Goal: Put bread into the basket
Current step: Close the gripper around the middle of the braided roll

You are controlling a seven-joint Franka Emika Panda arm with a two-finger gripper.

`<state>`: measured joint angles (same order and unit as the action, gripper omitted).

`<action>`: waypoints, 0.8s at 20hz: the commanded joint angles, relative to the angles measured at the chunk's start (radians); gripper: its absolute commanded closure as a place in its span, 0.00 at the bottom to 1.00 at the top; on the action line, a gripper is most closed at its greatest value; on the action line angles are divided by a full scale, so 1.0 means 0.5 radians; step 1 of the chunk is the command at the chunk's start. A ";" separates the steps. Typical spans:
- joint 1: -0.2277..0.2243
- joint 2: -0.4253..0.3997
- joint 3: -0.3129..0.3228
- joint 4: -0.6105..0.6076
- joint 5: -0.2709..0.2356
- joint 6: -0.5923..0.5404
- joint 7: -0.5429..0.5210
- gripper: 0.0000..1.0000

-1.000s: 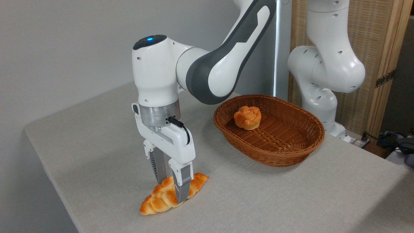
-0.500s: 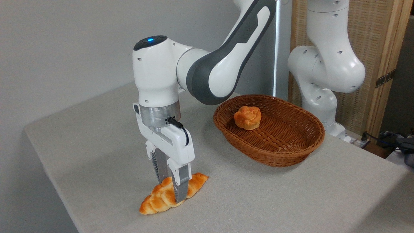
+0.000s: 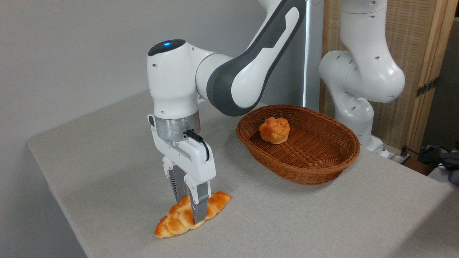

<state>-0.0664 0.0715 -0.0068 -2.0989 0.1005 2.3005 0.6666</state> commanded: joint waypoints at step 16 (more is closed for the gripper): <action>0.004 -0.280 -0.002 -0.005 -0.017 -0.253 0.041 0.57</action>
<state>-0.0666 0.0320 -0.0068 -2.0949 0.1005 2.2745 0.6666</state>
